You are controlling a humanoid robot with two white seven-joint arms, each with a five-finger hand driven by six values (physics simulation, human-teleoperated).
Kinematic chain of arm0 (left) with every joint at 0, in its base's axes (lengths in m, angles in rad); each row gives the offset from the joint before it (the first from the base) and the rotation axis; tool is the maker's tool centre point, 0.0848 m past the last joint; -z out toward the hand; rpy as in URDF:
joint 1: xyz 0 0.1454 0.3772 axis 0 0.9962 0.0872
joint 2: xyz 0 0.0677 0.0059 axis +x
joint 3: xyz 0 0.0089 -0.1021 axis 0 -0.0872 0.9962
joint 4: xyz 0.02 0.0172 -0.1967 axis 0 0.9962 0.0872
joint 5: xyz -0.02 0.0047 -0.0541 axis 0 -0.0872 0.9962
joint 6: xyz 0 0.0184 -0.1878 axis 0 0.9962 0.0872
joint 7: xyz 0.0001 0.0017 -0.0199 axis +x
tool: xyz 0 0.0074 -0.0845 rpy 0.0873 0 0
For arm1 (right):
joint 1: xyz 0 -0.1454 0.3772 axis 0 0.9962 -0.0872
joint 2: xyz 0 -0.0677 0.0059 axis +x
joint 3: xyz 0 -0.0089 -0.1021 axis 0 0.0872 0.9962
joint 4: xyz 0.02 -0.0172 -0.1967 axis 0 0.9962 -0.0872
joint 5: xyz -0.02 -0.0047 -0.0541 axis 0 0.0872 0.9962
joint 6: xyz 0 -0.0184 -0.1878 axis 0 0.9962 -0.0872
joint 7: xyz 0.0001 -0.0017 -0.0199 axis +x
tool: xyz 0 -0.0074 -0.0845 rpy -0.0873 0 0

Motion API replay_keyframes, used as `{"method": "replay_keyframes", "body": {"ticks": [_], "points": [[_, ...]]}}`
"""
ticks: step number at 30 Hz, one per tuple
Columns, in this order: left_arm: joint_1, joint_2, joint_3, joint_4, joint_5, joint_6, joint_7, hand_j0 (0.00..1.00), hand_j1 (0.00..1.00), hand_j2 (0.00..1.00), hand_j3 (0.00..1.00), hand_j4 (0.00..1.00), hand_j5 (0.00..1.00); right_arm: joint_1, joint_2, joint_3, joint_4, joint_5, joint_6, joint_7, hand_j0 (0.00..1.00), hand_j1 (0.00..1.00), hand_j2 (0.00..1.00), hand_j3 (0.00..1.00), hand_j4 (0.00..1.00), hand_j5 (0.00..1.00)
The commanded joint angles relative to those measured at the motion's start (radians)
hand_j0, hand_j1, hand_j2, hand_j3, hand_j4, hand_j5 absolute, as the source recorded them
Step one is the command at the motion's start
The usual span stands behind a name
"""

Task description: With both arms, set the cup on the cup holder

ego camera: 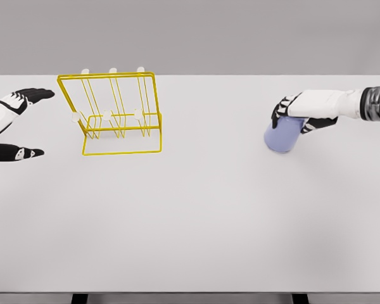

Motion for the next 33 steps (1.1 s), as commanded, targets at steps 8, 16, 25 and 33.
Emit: {"method": "replay_keyframes", "body": {"ticks": [8, 16, 25, 33], "points": [[0.0, 0.004, 0.001, 0.0, 0.005, 0.001, 0.0, 1.0, 1.0, 1.0, 1.0, 1.0, 1.0, -0.014, -0.002, -0.019, -0.051, -0.011, 0.004, 0.002, 0.44, 0.44, 0.44, 0.44, 0.44, 0.44], [0.0, 0.004, 0.001, -0.001, 0.005, 0.001, 0.0, 1.0, 1.0, 1.0, 1.0, 1.0, 1.0, -0.012, -0.003, -0.019, -0.2, -0.011, 0.004, 0.002, 0.44, 0.44, 0.44, 0.44, 0.44, 0.44], [0.0, 0.004, 0.001, -0.001, 0.004, 0.001, 0.0, 1.0, 1.0, 1.0, 1.0, 1.0, 1.0, -0.005, -0.003, -0.019, -0.341, -0.011, 0.004, 0.002, 0.46, 0.46, 0.46, 0.46, 0.46, 0.46], [0.0, 0.004, 0.001, -0.001, 0.004, 0.001, 0.0, 1.0, 1.0, 1.0, 1.0, 1.0, 1.0, 0.017, 0.021, -0.016, -0.433, -0.013, 0.004, 0.002, 0.47, 0.47, 0.47, 0.47, 0.47, 0.47]]}}
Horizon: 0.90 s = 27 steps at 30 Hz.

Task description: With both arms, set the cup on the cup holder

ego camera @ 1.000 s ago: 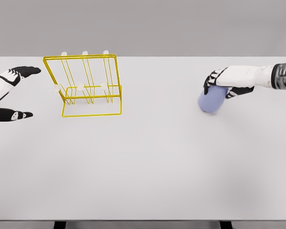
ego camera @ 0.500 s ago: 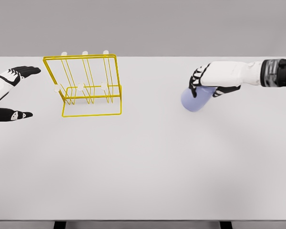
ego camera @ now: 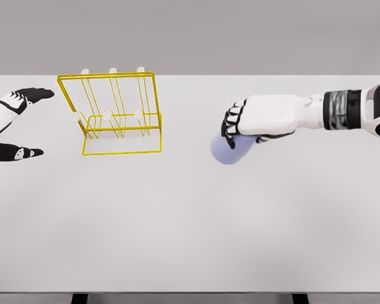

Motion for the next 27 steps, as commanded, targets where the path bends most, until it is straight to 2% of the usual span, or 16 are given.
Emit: {"method": "replay_keyframes", "body": {"ticks": [1, 9, 18, 27], "points": [[0.0, 0.001, 0.0, 0.0, 0.007, 0.001, 0.0, 1.0, 1.0, 1.0, 1.0, 1.0, 1.0, 0.0, 0.016, 0.002, -0.036, -0.007, 0.004, -0.001, 0.47, 0.47, 0.47, 0.47, 0.47, 0.47], [0.006, 0.001, 0.0, -0.005, 0.005, 0.001, 0.0, 1.0, 1.0, 1.0, 1.0, 1.0, 1.0, 0.0, 0.101, 0.045, -0.05, -0.007, 0.004, -0.001, 0.48, 0.48, 0.48, 0.48, 0.48, 0.48], [0.012, 0.003, 0.0, -0.006, 0.005, 0.001, 0.0, 1.0, 1.0, 1.0, 1.0, 1.0, 1.0, -0.011, 0.144, 0.103, -0.05, 0.005, 0.004, -0.001, 0.48, 0.48, 0.48, 0.48, 0.48, 0.48], [0.012, 0.004, 0.0, -0.006, 0.005, 0.001, 0.0, 1.0, 1.0, 1.0, 1.0, 1.0, 1.0, -0.078, 0.177, 0.204, -0.048, 0.01, 0.004, -0.001, 0.48, 0.48, 0.48, 0.48, 0.48, 0.48]]}}
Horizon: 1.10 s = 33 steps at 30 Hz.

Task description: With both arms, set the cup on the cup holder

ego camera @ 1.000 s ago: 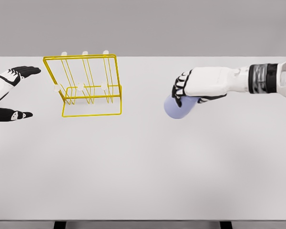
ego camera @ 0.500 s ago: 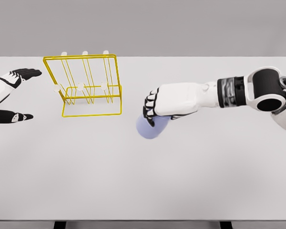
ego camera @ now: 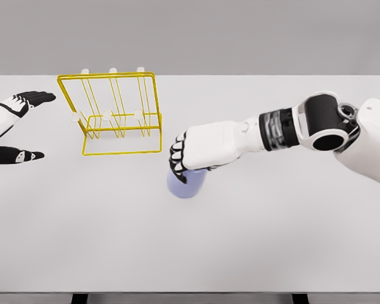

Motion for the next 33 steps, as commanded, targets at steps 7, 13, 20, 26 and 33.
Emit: {"method": "replay_keyframes", "body": {"ticks": [7, 13, 20, 26, 33], "points": [[0.002, 0.002, 0.0, 0.0, 0.007, 0.001, 0.0, 1.0, 1.0, 1.0, 1.0, 1.0, 1.0, -0.002, 0.016, 0.048, 0.0, 0.009, 0.003, -0.001, 0.51, 0.51, 0.51, 0.51, 0.51, 0.51], [0.002, 0.002, 0.0, 0.0, 0.007, 0.001, 0.002, 1.0, 1.0, 1.0, 1.0, 1.0, 1.0, -0.009, 0.016, 0.046, 0.0, 0.01, 0.003, -0.001, 0.63, 0.63, 0.63, 0.63, 0.63, 0.63], [0.002, 0.002, 0.0, 0.0, 0.007, 0.001, 0.0, 1.0, 1.0, 1.0, 1.0, 1.0, 1.0, -0.009, 0.014, 0.046, 0.0, 0.045, 0.003, -0.001, 0.8, 0.8, 0.8, 0.8, 0.8, 0.8], [0.002, 0.002, 0.0, -0.002, 0.006, 0.001, 0.0, 1.0, 1.0, 1.0, 1.0, 1.0, 1.0, -0.009, 0.016, 0.046, -0.002, 0.053, 0.003, -0.001, 0.88, 0.88, 0.88, 0.88, 0.88, 0.88], [0.002, 0.0, 0.0, -0.002, 0.009, 0.001, 0.002, 1.0, 1.0, 1.0, 1.0, 1.0, 1.0, -0.009, 0.016, 0.031, -0.002, 0.055, 0.003, -0.001, 0.94, 0.94, 0.94, 0.94, 0.94, 0.94]]}}
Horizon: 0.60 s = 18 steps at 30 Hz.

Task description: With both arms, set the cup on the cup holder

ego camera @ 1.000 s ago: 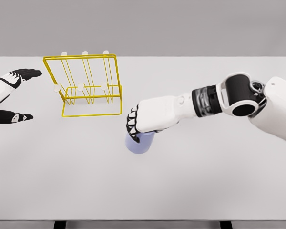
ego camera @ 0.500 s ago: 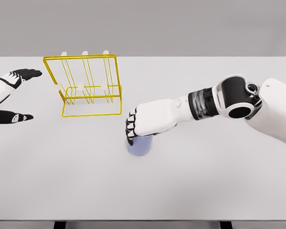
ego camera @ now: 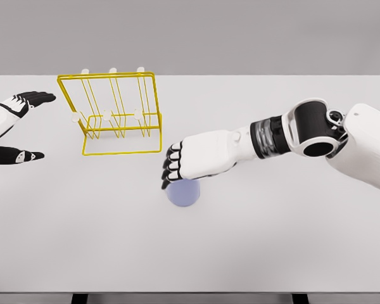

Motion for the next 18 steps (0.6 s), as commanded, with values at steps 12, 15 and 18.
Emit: {"method": "replay_keyframes", "body": {"ticks": [12, 15, 18], "points": [[-0.021, 0.053, 0.017, -0.015, -0.015, 0.001, -0.068, 1.0, 1.0, 1.0, 1.0, 1.0, 1.0, 0.15, -0.129, -0.577, 0.012, -0.218, 0.003, 0.0, 1.0, 1.0, 1.0, 1.0, 1.0, 1.0], [-0.035, 0.104, 0.018, -0.035, -0.033, 0.001, -0.074, 1.0, 1.0, 1.0, 1.0, 1.0, 1.0, 0.288, -0.134, -0.769, -0.009, -0.218, 0.003, 0.0, 1.0, 1.0, 1.0, 1.0, 1.0, 1.0], [-0.081, 0.195, 0.002, -0.047, -0.016, 0.001, -0.12, 1.0, 1.0, 1.0, 1.0, 1.0, 1.0, 0.423, -0.122, -0.835, -0.037, -0.22, 0.003, 0.0, 1.0, 1.0, 1.0, 1.0, 1.0, 1.0]]}}
